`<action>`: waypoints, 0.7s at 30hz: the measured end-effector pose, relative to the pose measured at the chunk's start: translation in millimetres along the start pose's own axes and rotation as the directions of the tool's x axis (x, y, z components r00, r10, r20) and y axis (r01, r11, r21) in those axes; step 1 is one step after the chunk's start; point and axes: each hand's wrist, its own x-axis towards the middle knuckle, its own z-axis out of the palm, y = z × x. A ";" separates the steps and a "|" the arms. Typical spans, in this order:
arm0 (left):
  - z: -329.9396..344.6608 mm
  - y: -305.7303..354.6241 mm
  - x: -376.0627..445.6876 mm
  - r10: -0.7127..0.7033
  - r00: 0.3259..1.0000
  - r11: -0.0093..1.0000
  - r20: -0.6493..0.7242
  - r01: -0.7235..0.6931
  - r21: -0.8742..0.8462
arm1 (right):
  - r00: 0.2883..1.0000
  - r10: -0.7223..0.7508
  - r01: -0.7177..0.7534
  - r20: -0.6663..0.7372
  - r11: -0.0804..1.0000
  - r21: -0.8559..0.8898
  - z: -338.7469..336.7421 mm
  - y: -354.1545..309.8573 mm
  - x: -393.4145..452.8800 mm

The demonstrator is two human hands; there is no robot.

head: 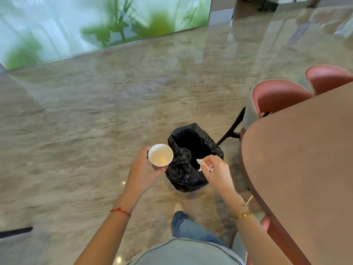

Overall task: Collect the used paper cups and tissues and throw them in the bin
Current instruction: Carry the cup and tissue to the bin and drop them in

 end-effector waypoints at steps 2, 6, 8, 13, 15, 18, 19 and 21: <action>18.0 2.9 52.8 0.006 1.000 1.000 0.025 -0.006 0.014 | 1.000 0.024 -0.024 -0.009 1.000 -0.012 -2.1 8.1 47.6; 50.9 6.4 143.8 0.021 0.995 0.999 0.101 -0.024 0.034 | 0.996 0.088 -0.088 -0.017 0.996 -0.028 -6.3 22.5 130.6; 67.0 5.0 185.5 0.021 0.989 0.999 0.148 -0.027 0.038 | 0.992 0.128 -0.128 -0.018 0.991 -0.032 -4.1 30.9 168.1; 105.5 4.2 270.7 0.013 0.959 0.999 0.285 -0.025 0.039 | 0.968 0.252 -0.252 -0.019 0.968 -0.012 6.5 54.5 237.3; 119.7 -0.1 300.1 0.022 0.940 0.998 0.339 -0.041 0.047 | 0.950 0.313 -0.312 0.012 0.950 -0.019 14.4 65.7 257.6; 139.6 -6.7 341.2 0.024 0.903 0.996 0.429 -0.058 0.067 | 0.923 0.382 -0.381 0.052 0.924 -0.026 27.5 80.9 281.6; 145.8 -9.2 353.3 0.017 0.890 0.997 0.456 -0.052 0.063 | 0.915 0.398 -0.397 0.061 0.917 -0.027 32.3 84.8 288.3; 157.7 -14.5 375.0 0.014 0.865 0.996 0.502 -0.055 0.068 | 0.896 0.439 -0.437 0.072 0.899 -0.035 40.2 90.2 301.9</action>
